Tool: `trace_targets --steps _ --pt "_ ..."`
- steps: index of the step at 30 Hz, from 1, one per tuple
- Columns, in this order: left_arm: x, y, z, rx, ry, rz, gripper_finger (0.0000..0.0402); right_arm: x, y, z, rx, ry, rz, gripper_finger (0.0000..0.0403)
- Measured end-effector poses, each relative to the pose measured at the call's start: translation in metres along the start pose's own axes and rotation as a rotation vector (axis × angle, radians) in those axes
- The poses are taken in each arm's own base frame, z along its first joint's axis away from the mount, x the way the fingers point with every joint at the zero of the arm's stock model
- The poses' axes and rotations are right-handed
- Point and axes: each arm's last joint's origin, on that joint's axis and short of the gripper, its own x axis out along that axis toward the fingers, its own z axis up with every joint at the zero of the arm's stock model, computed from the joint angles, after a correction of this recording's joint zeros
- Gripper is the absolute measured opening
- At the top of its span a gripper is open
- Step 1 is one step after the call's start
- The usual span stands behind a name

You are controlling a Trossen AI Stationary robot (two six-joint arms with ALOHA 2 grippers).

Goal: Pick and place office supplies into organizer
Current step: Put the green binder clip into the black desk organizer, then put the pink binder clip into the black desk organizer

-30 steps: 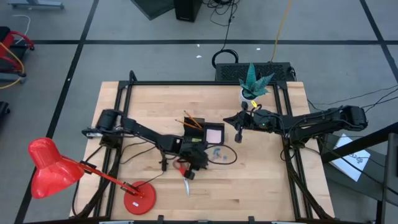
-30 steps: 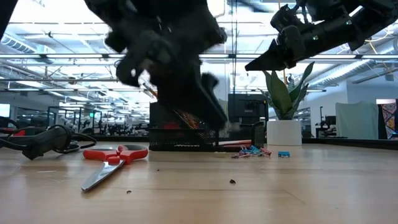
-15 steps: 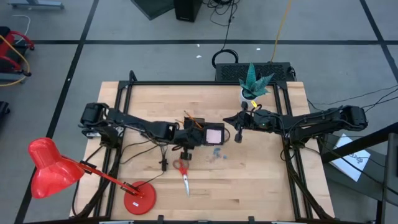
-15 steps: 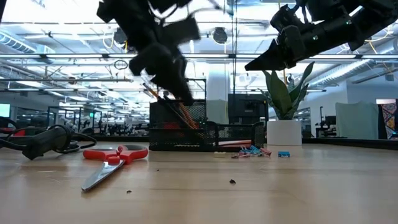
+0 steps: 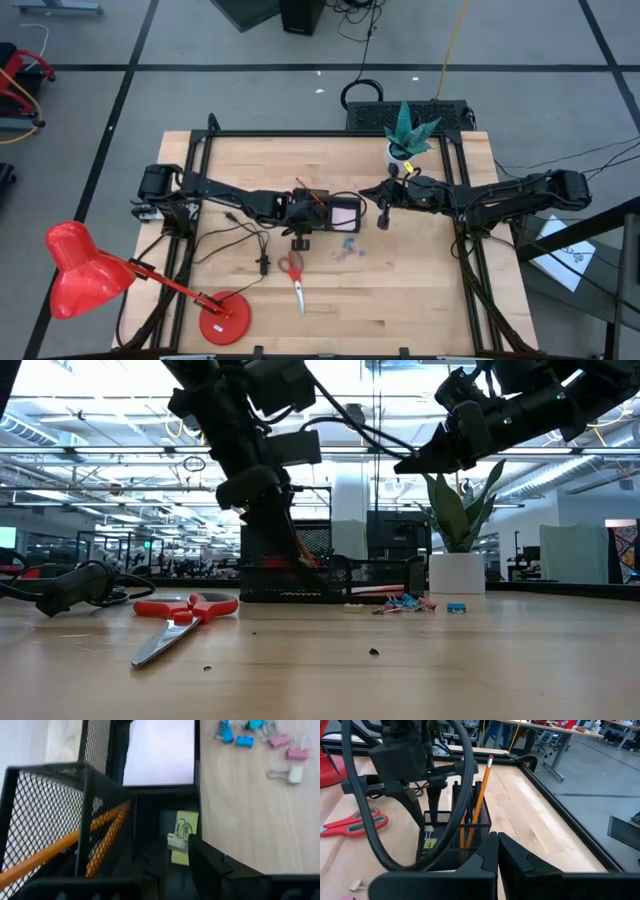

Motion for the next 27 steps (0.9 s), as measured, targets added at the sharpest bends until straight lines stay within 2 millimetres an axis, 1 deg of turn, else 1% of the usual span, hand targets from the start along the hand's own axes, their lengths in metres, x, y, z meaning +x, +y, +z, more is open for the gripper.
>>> trace_targets --steps 14,17,24,27 --pt "-0.0003 -0.0002 -0.0005 -0.037 0.005 -0.004 0.0081 0.0 0.0 0.0 0.0 0.0 0.0 0.0" --pt "-0.0002 -0.0003 -0.0013 -0.044 0.011 -0.003 0.0099 0.0 0.0 0.0 0.0 0.0 0.0 0.0" --pt "0.0021 -0.0006 -0.0063 -0.042 0.024 0.024 0.0162 0.0 0.0 0.0 0.004 0.0 0.0 0.0" --pt "0.002 -0.0028 -0.0052 -0.004 0.011 0.022 0.0178 0.0 0.0 0.0 0.004 0.0 0.0 0.0"
